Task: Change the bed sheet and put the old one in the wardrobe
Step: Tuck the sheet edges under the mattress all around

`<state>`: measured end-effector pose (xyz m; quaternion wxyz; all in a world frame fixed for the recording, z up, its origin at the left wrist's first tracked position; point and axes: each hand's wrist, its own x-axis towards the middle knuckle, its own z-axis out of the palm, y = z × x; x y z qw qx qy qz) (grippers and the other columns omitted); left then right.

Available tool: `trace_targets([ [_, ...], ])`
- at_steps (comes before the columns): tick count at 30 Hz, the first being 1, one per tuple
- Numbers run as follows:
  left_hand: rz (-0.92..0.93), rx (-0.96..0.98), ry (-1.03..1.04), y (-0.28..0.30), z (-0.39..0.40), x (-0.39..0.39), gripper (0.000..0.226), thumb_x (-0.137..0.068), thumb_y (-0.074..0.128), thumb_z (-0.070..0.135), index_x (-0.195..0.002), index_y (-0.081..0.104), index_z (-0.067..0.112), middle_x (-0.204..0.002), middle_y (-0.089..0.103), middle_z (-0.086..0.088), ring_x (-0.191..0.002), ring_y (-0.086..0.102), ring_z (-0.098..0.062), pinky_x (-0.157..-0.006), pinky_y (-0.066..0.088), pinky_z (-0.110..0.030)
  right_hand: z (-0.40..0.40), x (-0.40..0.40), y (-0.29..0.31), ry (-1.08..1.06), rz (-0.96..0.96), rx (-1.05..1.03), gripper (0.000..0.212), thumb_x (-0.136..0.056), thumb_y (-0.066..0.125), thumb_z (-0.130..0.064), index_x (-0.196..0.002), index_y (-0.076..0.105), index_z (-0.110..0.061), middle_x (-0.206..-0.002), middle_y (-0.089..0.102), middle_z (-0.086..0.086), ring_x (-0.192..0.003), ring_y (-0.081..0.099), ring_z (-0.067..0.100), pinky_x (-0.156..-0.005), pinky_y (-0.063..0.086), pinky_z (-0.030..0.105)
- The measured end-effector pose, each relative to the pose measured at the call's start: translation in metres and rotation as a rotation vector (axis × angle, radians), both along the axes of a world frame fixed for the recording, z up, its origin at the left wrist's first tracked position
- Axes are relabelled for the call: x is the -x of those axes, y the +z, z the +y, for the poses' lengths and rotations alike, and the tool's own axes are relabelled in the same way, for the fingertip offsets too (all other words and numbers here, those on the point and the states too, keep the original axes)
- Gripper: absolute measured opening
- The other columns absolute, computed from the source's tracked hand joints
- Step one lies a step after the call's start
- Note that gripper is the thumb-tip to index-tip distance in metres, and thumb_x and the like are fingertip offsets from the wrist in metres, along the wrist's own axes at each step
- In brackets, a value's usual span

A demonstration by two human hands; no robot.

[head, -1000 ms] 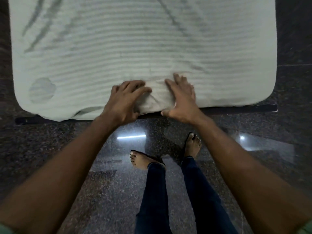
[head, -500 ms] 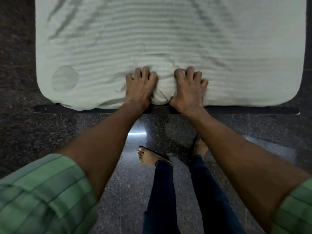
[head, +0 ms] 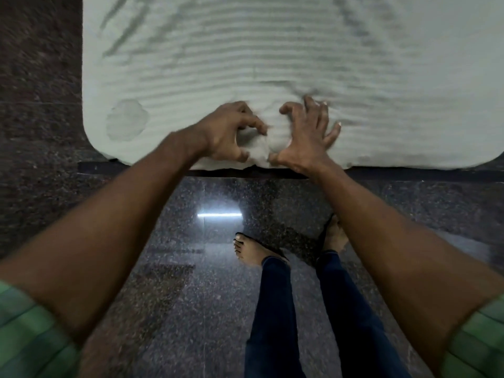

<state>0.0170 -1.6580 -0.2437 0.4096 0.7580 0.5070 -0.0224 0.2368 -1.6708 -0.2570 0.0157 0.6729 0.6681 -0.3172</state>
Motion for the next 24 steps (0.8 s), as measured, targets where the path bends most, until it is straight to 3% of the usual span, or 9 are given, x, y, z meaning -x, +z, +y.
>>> trace_targets([
  [5, 0.019, -0.113, 0.149, -0.008, -0.013, -0.002, 0.06, -0.057, 0.087, 0.038, -0.113, 0.066, 0.042, -0.115, 0.05, 0.007, -0.111, 0.049, -0.019, -0.093, 0.051, -0.044, 0.004, 0.01, 0.004, 0.042, -0.066, 0.011, 0.104, -0.048, 0.091, -0.044, -0.135, 0.034, -0.044, -0.167, 0.005, 0.002, -0.156, -0.011, 0.036, -0.116, -0.005, 0.073],
  [9, 0.185, -0.148, 0.19, -0.01, -0.011, -0.021, 0.057, -0.06, 0.09, 0.039, -0.106, 0.058, 0.043, -0.122, 0.047, 0.006, -0.114, 0.047, -0.023, -0.089, 0.048, -0.043, 0.014, 0.018, 0.004, 0.086, -0.228, -0.021, 0.106, -0.045, 0.093, -0.05, -0.131, 0.032, -0.043, -0.156, 0.021, 0.005, -0.152, 0.008, 0.041, -0.115, 0.009, 0.074],
  [12, 0.286, -0.168, 0.185, -0.013, -0.006, -0.03, 0.054, -0.062, 0.086, 0.037, -0.104, 0.053, 0.04, -0.123, 0.046, 0.002, -0.115, 0.048, -0.028, -0.084, 0.047, -0.044, 0.019, 0.028, -0.001, 0.105, -0.316, -0.006, 0.107, -0.046, 0.091, -0.049, -0.133, 0.029, -0.039, -0.155, 0.02, 0.01, -0.151, 0.009, 0.046, -0.113, 0.007, 0.077],
  [15, 0.409, -0.217, 0.105, -0.018, -0.01, -0.041, 0.073, -0.058, 0.089, 0.042, -0.118, 0.051, 0.029, -0.131, 0.045, -0.007, -0.119, 0.047, -0.034, -0.084, 0.049, -0.05, 0.016, 0.038, -0.004, 0.116, -0.374, 0.016, 0.107, -0.054, 0.085, -0.045, -0.141, 0.024, -0.031, -0.161, 0.013, 0.015, -0.153, 0.001, 0.049, -0.111, 0.0, 0.081],
  [19, 0.477, -0.344, 0.084, -0.025, -0.017, -0.047, 0.08, -0.062, 0.086, 0.048, -0.126, 0.047, 0.018, -0.131, 0.046, -0.012, -0.117, 0.048, -0.036, -0.082, 0.048, -0.049, 0.02, 0.039, 0.001, 0.094, -0.277, 0.144, 0.116, -0.056, 0.086, -0.038, -0.15, 0.018, -0.024, -0.168, -0.009, 0.02, -0.152, -0.023, 0.046, -0.113, -0.013, 0.076],
  [22, 0.356, -0.367, 0.035, -0.03, -0.011, -0.032, 0.077, -0.057, 0.086, 0.047, -0.119, 0.047, 0.022, -0.124, 0.047, -0.01, -0.112, 0.049, -0.033, -0.08, 0.045, -0.046, 0.017, 0.035, 0.005, 0.001, -0.065, 0.133, 0.104, -0.054, 0.085, -0.03, -0.142, 0.029, -0.028, -0.168, -0.016, 0.018, -0.154, -0.025, 0.036, -0.12, -0.016, 0.063],
  [24, 0.214, -0.326, 0.008, -0.03, -0.004, -0.019, 0.079, -0.05, 0.087, 0.054, -0.113, 0.049, 0.027, -0.118, 0.047, -0.006, -0.106, 0.05, -0.03, -0.082, 0.047, -0.044, 0.01, 0.035, 0.004, 0.02, -0.009, 0.099, 0.114, -0.053, 0.088, -0.03, -0.149, 0.027, -0.028, -0.168, -0.02, 0.016, -0.155, -0.025, 0.031, -0.122, -0.017, 0.057],
])
